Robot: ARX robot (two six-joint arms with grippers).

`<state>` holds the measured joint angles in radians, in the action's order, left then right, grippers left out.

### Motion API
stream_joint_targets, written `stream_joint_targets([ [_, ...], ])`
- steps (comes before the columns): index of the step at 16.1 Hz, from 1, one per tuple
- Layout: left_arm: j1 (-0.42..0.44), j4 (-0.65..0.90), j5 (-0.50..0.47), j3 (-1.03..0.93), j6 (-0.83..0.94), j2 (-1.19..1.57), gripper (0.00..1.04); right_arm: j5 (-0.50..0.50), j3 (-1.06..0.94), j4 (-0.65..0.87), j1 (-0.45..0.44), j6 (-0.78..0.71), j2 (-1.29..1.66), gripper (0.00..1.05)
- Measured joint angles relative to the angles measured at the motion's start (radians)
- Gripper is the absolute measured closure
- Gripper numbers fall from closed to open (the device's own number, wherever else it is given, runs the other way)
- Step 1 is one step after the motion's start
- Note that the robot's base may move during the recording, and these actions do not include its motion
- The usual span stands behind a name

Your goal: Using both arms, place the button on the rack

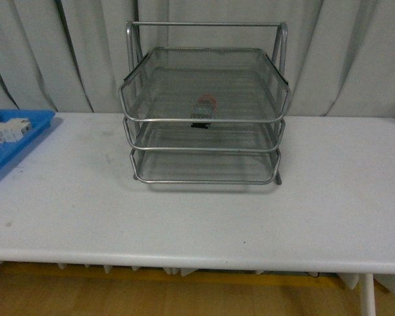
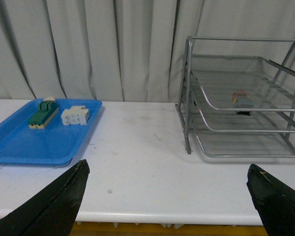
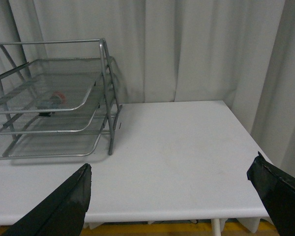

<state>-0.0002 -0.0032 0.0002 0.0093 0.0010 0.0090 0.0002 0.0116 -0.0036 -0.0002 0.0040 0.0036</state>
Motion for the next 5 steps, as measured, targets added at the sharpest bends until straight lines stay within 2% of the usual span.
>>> stream_joint_targets([
  [5, 0.0, 0.0, 0.0, 0.0, 0.0, 0.0, 0.07, 0.0, 0.0, 0.0, 0.0, 0.0, 0.0, 0.06],
])
